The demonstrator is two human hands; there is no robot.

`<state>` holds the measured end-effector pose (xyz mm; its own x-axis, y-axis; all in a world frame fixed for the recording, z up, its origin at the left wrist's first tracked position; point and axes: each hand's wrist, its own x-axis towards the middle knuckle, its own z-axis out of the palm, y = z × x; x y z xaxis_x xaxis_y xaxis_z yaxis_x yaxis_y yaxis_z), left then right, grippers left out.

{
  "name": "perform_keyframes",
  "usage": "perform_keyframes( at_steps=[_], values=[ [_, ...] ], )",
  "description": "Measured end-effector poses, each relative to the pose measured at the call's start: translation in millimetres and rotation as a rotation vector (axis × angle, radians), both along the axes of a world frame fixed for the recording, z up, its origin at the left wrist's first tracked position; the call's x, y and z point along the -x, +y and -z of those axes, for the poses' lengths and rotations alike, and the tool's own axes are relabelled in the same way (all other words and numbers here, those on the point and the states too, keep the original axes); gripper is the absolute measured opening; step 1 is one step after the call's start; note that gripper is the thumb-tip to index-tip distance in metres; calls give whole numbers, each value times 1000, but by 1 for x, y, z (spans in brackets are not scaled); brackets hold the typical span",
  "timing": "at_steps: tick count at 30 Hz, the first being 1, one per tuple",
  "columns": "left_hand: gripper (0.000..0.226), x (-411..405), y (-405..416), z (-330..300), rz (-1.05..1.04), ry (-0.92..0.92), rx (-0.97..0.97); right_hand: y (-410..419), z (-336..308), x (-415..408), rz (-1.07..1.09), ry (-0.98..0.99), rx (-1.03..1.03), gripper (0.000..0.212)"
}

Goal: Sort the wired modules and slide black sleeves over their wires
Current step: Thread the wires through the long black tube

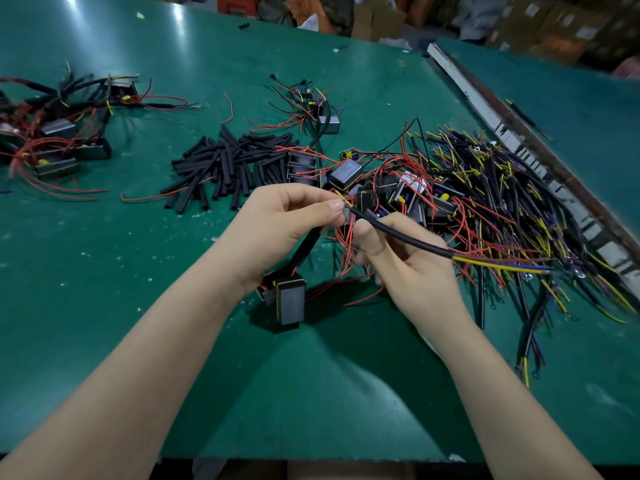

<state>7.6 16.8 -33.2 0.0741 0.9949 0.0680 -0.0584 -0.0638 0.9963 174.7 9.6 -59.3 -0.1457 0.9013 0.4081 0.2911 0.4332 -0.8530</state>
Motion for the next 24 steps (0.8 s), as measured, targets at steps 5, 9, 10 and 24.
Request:
perform_keyframes(
  at_steps=[5,9,10,24],
  values=[
    [6,0,-1,-1,13,28,28,4,3,0,75,-236,-333,19],
    [7,-2,-2,0,49,25,35,6,3,0,187,-221,-393,7],
    [7,-2,-2,0,50,20,35,5,2,0,172,-186,-372,6],
    [13,-2,-2,-3,-13,15,31,4,2,3,179,-310,-468,17]
  ],
)
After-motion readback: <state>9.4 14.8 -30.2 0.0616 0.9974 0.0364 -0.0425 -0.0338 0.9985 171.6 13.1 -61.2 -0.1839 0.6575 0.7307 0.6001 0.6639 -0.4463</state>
